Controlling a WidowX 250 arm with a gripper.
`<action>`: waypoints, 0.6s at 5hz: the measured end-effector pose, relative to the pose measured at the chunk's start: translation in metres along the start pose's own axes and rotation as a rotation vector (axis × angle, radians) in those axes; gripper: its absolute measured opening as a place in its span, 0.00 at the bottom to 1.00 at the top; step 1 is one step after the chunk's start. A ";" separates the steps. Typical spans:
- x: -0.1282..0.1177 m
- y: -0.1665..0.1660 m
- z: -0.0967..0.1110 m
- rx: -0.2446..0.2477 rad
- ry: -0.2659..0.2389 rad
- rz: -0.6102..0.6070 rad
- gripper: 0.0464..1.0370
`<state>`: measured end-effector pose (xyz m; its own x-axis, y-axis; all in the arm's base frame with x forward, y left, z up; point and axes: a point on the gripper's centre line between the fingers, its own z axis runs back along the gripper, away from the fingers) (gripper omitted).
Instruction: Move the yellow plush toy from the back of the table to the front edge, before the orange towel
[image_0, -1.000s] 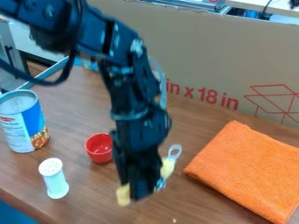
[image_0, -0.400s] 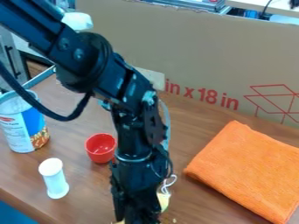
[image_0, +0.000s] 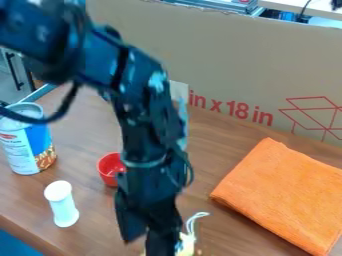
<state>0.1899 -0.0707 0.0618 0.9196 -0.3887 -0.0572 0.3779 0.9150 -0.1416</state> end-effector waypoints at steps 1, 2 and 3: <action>0.016 -0.002 0.038 0.019 -0.090 -0.003 0.97; 0.020 0.004 0.075 0.065 -0.141 0.021 0.96; 0.006 0.035 0.096 0.155 -0.105 0.145 0.96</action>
<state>0.2189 -0.0311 0.1510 0.9686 -0.2455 0.0387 0.2452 0.9694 0.0143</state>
